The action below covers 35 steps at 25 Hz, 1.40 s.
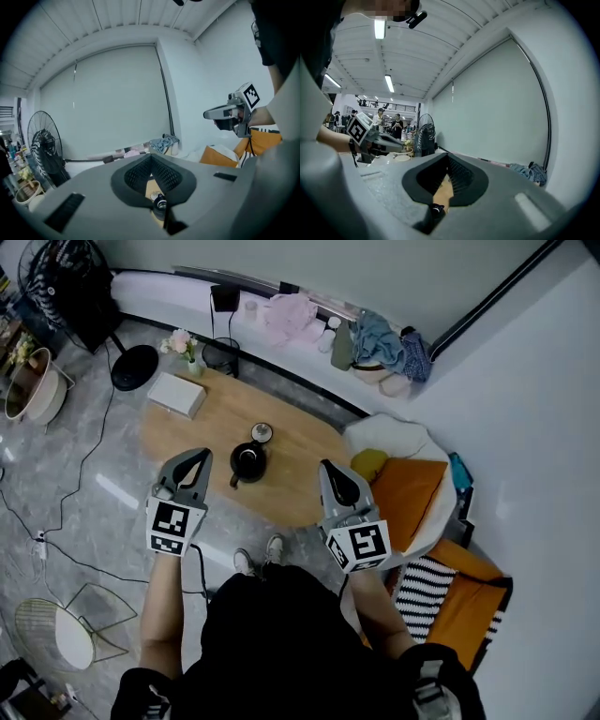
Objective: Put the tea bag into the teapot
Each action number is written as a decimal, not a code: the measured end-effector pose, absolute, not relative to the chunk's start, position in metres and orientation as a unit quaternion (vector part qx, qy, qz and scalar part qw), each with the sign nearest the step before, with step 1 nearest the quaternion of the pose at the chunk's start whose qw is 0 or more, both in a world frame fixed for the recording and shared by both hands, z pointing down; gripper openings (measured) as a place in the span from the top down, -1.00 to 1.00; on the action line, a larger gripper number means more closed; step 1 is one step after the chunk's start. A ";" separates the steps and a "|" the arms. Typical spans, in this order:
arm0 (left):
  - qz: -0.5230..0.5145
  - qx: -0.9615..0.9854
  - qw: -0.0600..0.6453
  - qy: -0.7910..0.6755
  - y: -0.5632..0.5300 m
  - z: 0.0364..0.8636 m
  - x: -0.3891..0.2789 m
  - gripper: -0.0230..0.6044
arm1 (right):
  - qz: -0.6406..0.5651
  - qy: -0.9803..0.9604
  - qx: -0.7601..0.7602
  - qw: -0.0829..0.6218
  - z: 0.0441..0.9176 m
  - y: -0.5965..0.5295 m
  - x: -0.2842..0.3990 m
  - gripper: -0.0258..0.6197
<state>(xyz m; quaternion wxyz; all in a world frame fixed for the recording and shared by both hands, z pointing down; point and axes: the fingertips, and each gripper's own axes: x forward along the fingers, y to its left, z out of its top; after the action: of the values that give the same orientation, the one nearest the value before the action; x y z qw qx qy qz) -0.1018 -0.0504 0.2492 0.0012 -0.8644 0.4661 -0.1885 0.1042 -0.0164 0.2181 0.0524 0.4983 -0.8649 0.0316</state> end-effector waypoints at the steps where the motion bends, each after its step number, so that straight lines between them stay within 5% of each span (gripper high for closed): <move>1: -0.175 -0.864 0.010 0.472 -0.047 0.238 -0.103 0.90 | 0.030 -0.865 0.498 0.049 0.213 -0.016 0.108 0.91; 15: -0.060 -0.829 0.049 0.554 0.000 0.157 -0.151 0.90 | 0.020 -0.850 0.527 0.019 0.185 -0.017 0.151 0.91; 35: 0.003 -0.754 0.020 0.657 0.068 0.165 -0.223 0.90 | 0.028 -0.811 0.584 0.006 0.172 -0.013 0.189 0.91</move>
<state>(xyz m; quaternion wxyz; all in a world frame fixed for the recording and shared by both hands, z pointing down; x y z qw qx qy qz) -0.2231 0.0677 0.1646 0.0197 -0.7536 0.6570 0.0027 0.1894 -0.0126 0.1722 0.0061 0.5841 -0.8112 0.0282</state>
